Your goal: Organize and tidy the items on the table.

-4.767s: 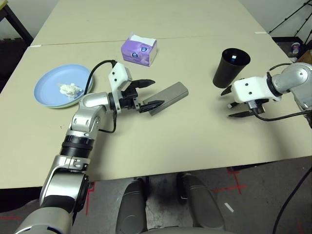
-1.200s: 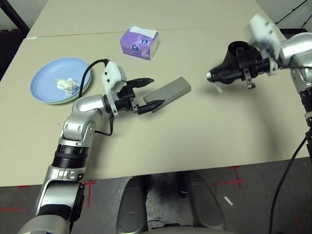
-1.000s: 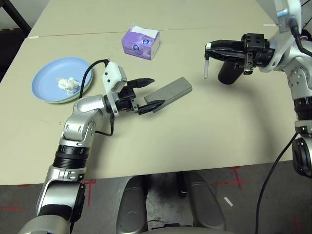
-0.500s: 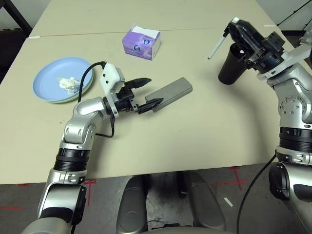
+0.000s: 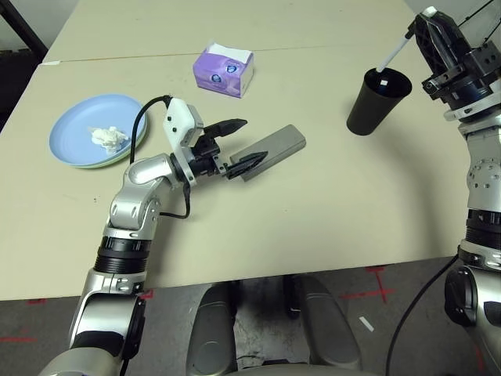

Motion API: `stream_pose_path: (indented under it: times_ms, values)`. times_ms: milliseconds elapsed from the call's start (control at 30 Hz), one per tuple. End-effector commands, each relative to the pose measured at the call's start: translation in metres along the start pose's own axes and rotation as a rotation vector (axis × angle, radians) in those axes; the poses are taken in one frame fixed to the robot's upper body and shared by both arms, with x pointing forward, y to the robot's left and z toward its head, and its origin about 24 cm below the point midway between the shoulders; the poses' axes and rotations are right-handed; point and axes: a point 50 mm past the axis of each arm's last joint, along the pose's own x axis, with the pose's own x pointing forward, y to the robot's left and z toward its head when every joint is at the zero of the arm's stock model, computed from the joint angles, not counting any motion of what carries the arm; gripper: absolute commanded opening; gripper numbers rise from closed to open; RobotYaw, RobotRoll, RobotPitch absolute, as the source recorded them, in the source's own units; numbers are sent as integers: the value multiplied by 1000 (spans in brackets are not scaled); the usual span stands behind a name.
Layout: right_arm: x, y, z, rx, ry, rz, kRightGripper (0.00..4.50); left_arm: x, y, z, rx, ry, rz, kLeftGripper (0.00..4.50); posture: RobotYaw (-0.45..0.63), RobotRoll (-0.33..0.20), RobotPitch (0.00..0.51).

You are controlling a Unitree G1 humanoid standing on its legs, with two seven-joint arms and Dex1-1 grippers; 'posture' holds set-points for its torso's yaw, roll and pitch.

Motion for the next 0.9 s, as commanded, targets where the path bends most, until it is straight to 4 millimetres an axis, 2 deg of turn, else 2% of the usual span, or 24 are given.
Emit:
stream_pose_path:
  times_ms: [33,467,833,900]
  values:
    - [-8,-6,-4,-40,30,-43,420,0,-3,3,2,-16,-7,4500,-109,0,183]
    - [-6,-1,-13,-65,72,-46,420,-2,-2,3,-2,-1,-12,4500,-102,0,185]
    - [-5,-1,-14,-74,90,-65,4468,-3,-1,2,-4,6,-12,4500,-103,0,184]
    - [-5,-1,-14,-72,89,-66,4468,-3,-1,2,-3,5,-11,4500,-102,0,184]
